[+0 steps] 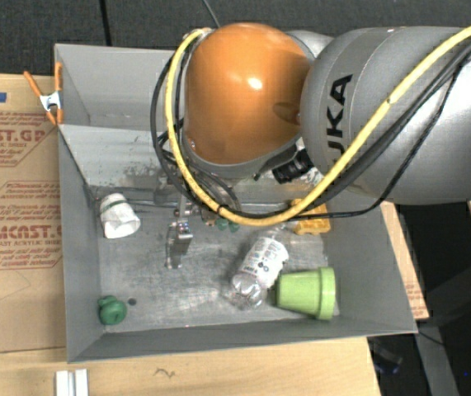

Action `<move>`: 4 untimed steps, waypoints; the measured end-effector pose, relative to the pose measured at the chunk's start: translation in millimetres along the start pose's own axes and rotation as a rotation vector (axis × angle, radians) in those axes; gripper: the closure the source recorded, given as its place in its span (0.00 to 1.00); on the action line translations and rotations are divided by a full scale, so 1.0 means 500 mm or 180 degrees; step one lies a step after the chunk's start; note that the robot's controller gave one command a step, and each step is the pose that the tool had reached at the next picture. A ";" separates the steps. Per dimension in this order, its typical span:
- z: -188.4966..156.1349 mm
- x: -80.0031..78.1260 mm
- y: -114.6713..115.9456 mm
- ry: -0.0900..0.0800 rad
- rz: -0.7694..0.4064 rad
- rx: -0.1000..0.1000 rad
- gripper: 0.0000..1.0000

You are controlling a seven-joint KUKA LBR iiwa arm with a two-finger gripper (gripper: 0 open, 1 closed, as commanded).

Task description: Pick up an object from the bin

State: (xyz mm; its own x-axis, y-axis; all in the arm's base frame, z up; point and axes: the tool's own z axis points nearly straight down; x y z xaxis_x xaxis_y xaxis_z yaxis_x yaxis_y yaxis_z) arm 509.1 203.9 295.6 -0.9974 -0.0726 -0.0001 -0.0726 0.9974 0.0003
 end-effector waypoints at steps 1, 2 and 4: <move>0.055 0.004 -0.046 -0.0019 -0.0444 -0.0004 0.00; -0.253 -0.048 0.024 -0.0018 -0.0033 -0.0006 1.00; -0.155 -0.028 0.018 -0.0024 -0.0162 -0.0006 1.00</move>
Offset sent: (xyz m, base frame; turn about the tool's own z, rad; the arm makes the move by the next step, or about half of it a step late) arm 0.0235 0.0139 0.1246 -0.0096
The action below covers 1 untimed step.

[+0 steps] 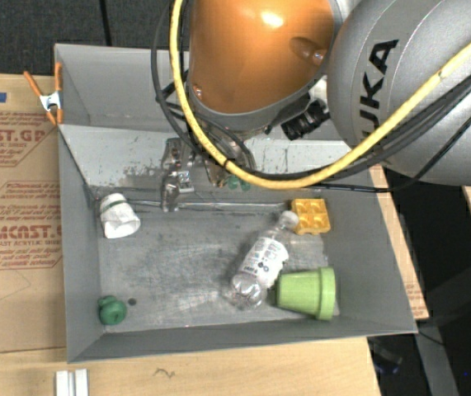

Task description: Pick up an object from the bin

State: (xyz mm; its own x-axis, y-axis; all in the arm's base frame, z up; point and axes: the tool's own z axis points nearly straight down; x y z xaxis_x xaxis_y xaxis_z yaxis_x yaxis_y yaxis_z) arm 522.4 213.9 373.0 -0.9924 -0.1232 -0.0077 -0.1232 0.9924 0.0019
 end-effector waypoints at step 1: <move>0.136 -0.004 -0.036 0.0005 -0.0273 0.0001 1.00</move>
Offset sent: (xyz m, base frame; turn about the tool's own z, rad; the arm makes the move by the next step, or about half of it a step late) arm 0.0139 0.0018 -0.1186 -0.0662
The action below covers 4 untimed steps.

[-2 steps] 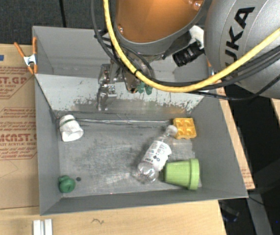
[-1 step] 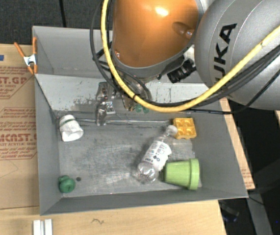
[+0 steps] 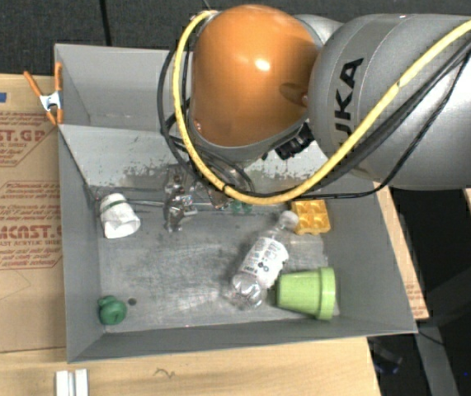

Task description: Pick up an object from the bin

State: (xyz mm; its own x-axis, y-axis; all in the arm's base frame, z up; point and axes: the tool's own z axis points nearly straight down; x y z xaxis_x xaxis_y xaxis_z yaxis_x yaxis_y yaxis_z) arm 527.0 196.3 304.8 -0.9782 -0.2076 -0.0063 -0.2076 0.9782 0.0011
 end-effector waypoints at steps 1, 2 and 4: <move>0.097 -0.024 0.030 0.0010 0.0061 0.0001 1.00; 0.169 -0.021 0.008 0.0009 -0.0630 -0.0002 1.00; 0.100 -0.066 0.061 0.0009 -0.0794 -0.0004 0.00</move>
Offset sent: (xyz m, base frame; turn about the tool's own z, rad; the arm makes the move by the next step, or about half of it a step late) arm 0.0144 -0.0356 -0.1637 -0.8139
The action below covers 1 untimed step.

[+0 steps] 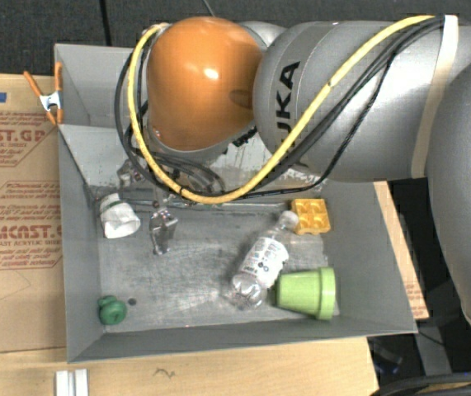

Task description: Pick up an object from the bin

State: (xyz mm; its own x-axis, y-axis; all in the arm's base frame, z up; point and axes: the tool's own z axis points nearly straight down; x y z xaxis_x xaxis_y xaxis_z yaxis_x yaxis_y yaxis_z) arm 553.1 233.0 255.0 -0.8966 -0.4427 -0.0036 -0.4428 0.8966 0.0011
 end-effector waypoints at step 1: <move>-0.108 0.015 -0.015 0.0018 0.0134 -0.0002 0.00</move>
Offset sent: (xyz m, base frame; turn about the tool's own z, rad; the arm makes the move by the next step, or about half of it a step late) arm -0.0105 -0.0376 -0.1461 -0.2807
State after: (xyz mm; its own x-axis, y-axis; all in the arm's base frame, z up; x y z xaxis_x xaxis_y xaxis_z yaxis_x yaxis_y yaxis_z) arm 549.6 223.0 308.8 -0.9145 -0.4046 0.0021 -0.4046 0.9145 0.0018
